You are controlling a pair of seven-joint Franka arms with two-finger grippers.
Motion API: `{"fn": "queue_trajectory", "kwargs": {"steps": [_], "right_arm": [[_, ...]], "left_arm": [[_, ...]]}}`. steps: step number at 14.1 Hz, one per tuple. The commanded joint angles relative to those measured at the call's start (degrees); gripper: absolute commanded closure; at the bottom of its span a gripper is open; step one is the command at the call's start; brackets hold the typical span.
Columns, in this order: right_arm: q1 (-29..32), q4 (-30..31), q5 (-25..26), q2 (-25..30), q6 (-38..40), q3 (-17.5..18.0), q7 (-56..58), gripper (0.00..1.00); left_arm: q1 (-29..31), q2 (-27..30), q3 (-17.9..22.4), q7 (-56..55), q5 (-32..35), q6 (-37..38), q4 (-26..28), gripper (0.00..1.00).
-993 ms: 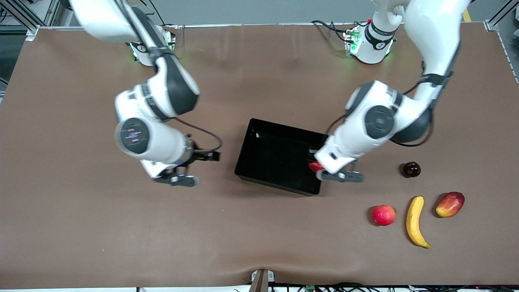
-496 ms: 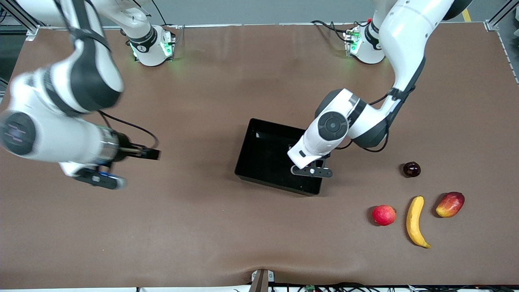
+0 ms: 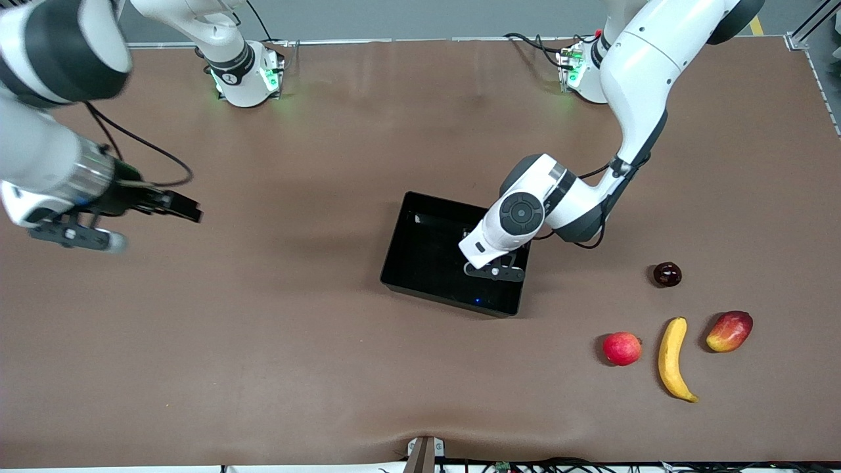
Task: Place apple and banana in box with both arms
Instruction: 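Carry the apple into the box and open the left gripper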
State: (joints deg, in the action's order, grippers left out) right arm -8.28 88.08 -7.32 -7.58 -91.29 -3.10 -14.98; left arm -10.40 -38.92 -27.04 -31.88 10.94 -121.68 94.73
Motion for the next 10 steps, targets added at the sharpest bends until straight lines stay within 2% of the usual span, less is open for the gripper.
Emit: {"fn": "queue_trajectory", "kwargs": {"steps": [1,2,3,6,8,10], "right_arm": [[4.1,2.9,1.0,5.2,1.4,1.2,3.7,0.00],[5.3,2.9,1.0,6.3,1.9,1.2,4.3,0.00],[6.3,2.8,1.0,7.3,2.3,1.2,6.1,0.00],[9.9,1.6,1.1,9.3,7.0,1.1,13.6,0.00],[10.8,-0.1,1.3,9.3,8.9,1.1,13.9,0.00],[10.8,-2.6,4.3,8.9,9.9,1.3,13.9,0.00]], "left_arm": [[-0.3,-0.6,0.3,-1.6,1.2,-0.8,0.5,0.67],[-0.2,-0.7,0.4,-1.5,1.2,-0.8,0.4,0.38],[-0.2,-0.7,0.4,-1.3,1.3,-0.8,0.0,0.00],[0.4,0.6,0.3,-1.1,1.5,-0.7,-1.5,0.00],[1.7,3.1,0.4,-0.6,1.5,0.5,-3.8,0.00],[4.6,5.3,0.4,0.2,1.5,4.4,-8.1,0.00]]}}
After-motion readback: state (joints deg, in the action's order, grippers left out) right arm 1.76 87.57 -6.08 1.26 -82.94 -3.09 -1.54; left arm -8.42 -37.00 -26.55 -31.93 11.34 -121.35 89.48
